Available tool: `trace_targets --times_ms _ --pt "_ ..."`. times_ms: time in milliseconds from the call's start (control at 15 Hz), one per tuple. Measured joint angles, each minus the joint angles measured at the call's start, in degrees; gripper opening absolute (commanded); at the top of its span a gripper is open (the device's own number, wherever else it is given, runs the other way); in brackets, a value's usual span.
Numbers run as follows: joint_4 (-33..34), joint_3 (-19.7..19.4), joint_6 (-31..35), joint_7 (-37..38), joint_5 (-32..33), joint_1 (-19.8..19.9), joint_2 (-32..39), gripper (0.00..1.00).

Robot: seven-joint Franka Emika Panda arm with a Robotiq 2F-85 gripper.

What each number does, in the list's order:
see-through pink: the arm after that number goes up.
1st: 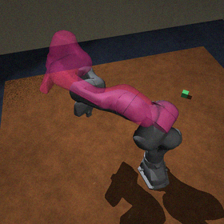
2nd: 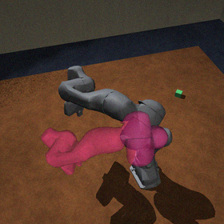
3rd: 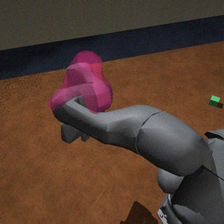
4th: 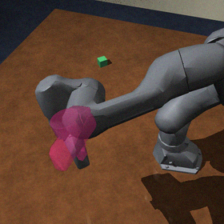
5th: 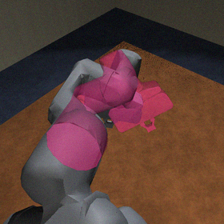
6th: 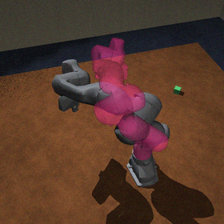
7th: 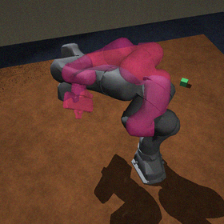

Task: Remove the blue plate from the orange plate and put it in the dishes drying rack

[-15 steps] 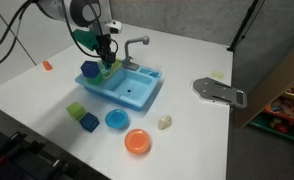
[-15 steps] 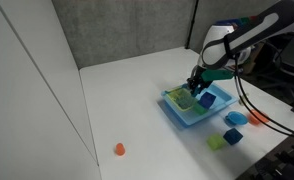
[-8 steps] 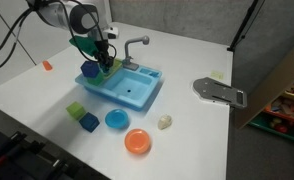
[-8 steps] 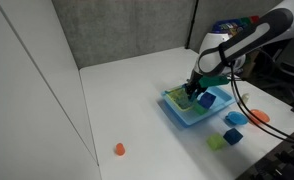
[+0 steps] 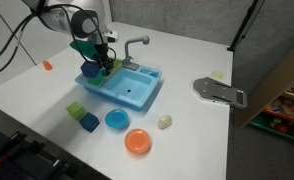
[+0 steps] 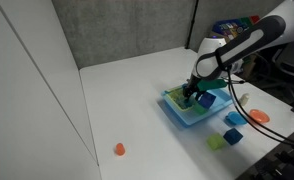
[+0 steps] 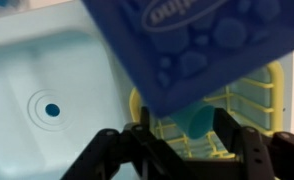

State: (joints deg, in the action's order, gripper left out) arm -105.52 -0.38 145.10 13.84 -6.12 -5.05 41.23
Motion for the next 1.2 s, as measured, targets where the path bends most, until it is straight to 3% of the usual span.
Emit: trace_targets --times_ms 600,1200 --pt "0.7 -0.2 -4.4 -0.1 -0.2 2.3 -4.8 1.00" --pt "0.1 -1.0 -19.6 -3.7 -0.1 5.8 -15.3 1.00"
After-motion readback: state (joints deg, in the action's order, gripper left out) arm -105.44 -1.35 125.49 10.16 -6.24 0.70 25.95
